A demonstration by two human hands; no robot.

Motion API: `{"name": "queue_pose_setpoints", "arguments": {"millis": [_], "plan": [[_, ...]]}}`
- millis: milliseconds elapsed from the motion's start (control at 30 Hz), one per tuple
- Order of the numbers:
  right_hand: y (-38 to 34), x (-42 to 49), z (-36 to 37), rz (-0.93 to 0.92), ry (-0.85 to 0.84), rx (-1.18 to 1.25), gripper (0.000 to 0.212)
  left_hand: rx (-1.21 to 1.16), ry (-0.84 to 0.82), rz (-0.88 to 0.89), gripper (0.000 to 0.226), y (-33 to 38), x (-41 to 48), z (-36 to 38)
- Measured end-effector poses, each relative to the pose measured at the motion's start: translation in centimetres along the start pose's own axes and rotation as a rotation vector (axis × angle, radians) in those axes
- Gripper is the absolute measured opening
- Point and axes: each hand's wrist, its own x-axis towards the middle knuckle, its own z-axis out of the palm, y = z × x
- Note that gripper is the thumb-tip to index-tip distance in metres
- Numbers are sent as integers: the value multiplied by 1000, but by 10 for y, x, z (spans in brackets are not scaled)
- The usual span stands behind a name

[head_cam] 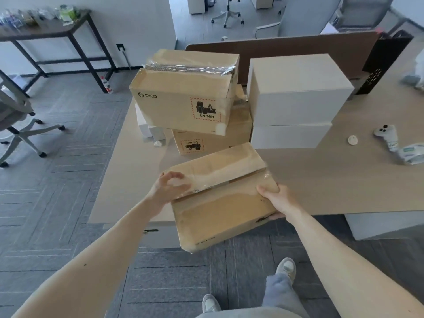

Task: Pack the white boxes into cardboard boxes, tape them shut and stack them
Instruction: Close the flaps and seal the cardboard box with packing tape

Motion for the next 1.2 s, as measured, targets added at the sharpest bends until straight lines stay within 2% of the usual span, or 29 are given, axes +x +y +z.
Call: {"name": "queue_pose_setpoints", "arguments": {"millis": [100,233,400,533,600,667,733,833,900,1033,1200], "plan": [[3,10,-32,-2,28,18,48,200,16,22,44,22,25,36],[11,24,-92,16,85,-19,60,288,-16,106,54,53,47,101],[27,44,-179,35,124,-35,55,452,-67,177,63,84,71,191],[42,59,-235,73,107,-11,58,513,-59,249,67,106,88,253],[43,64,-258,62,106,-7,52,528,-62,277,67,117,93,278],[43,69,-280,48,109,-8,46,536,-59,276,67,127,93,301],[45,77,-299,41,114,-19,51,561,-66,263,68,137,88,321],[49,86,-320,52,112,-37,58,701,-16,261,68,146,79,347],[48,90,-327,63,91,-49,58,856,47,338,59,148,77,361],[45,90,-332,72,68,-92,53,956,-35,530,40,154,82,389],[44,85,-326,79,91,-109,59,1066,-104,584,50,172,96,432]]}}
